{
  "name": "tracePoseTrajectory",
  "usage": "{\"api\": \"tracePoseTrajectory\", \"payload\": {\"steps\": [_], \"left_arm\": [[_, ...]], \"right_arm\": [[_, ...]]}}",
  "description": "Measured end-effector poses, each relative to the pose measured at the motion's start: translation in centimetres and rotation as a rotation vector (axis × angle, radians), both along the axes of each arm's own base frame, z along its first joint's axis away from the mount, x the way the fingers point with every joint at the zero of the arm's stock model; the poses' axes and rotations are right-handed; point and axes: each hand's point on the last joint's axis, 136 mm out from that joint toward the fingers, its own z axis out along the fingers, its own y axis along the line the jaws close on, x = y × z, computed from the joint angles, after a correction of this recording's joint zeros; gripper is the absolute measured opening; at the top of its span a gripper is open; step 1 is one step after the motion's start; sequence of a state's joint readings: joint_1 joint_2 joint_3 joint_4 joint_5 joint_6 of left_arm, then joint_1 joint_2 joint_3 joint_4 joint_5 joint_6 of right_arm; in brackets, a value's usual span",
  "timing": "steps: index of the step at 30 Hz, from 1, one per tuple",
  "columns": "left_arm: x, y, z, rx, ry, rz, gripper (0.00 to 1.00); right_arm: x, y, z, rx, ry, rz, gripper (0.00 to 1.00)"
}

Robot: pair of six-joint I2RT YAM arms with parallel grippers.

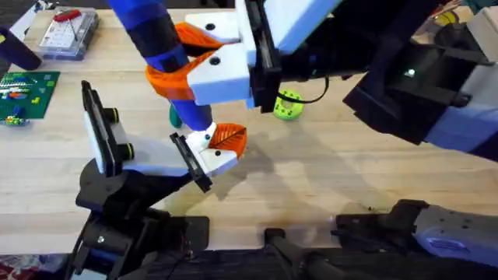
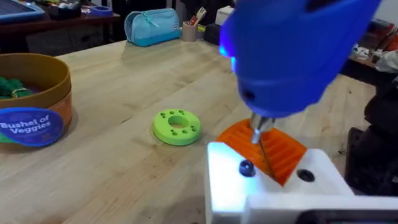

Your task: Pick up the gripper from the table and insert it into the empty holder that is missing its gripper. Then pick up a screw, insert it into the mounting hole, and use the screwdriver to tighten it. Finally, clean up the table by picking up the vegetable and placing it into the bucket.

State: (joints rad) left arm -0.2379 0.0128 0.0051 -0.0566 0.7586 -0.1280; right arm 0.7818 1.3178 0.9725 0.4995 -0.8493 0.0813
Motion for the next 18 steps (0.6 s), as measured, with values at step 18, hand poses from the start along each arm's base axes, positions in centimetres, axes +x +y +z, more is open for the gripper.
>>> {"api": "tracePoseTrajectory", "payload": {"steps": [18], "left_arm": [[0.0, 0.0, 0.0, 0.0, 0.0, 0.0, 0.017]], "right_arm": [[0.2, -0.1, -1.2, 0.008, 0.018, -0.017, 0.085]]}}
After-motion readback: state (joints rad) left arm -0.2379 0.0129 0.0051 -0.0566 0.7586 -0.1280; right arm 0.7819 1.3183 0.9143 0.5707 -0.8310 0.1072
